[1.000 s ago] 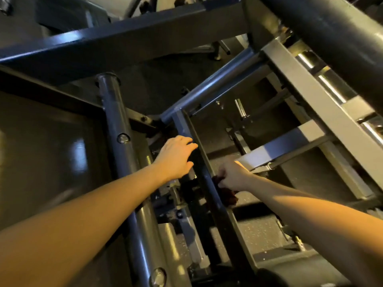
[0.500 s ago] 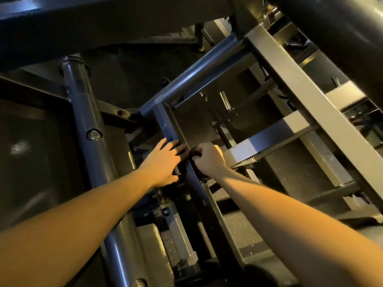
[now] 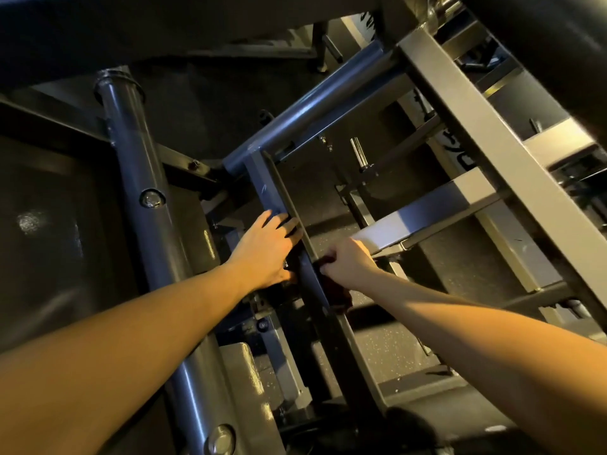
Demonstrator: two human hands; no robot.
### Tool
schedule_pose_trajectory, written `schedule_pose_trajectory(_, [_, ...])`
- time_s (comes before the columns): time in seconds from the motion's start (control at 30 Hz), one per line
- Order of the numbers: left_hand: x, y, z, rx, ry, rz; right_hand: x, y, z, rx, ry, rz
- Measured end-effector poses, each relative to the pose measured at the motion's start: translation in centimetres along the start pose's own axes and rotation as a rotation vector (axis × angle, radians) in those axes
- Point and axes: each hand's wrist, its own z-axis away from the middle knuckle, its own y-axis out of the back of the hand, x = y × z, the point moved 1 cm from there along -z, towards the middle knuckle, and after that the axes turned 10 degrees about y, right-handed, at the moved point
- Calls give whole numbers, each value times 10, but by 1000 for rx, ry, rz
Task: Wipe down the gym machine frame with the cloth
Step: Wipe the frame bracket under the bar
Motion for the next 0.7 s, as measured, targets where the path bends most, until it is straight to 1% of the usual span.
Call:
schedule_pose_trajectory(0.07, [1,-1,0,11,15,1,-6,-7,0,164,72,-17])
schedule_pose_trajectory(0.1, [1,-1,-1,15,18,-7,-7,-6,0,170,99,-9])
schedule_pose_trajectory(0.13, [1,-1,-1,19,16,-12,-6,-2,1,106,112,12])
schedule_pose_trajectory(0.17, [1,-1,-1,22,13,-11,-4,4,2,-28,101,59])
schedule_pose_trajectory(0.2, [2,-1,1,22,15,-8,-1,10,3,-206,74,114])
schedule_pose_trajectory(0.27, [4,0,3,15,21,-7,2,16,11,-543,-26,193])
schedule_pose_trajectory(0.3, [5,1,3,12,23,-7,1,16,16,-640,-56,214])
schedule_pose_trajectory(0.33, [5,2,3,11,23,-9,1,15,18,-664,-60,223])
schedule_pose_trajectory(0.37, [4,2,3,11,21,-10,0,15,17,-627,-40,223])
schedule_pose_trajectory(0.4, [4,3,2,12,18,-12,0,15,12,-535,-6,208])
schedule_pose_trajectory(0.5, [4,5,4,6,2,-29,-7,12,-4,-137,59,64])
schedule_pose_trajectory(0.57, [4,5,4,18,7,-37,-14,4,-5,105,138,49])
schedule_pose_trajectory(0.6, [3,5,4,26,9,-37,-15,2,-3,138,160,48])
schedule_pose_trajectory(0.63, [3,5,4,29,10,-36,-14,3,1,87,161,53])
schedule_pose_trajectory(0.67, [3,5,5,28,8,-35,-9,6,5,-38,133,59])
schedule_pose_trajectory(0.7, [3,5,5,27,8,-34,-3,9,12,-203,68,88])
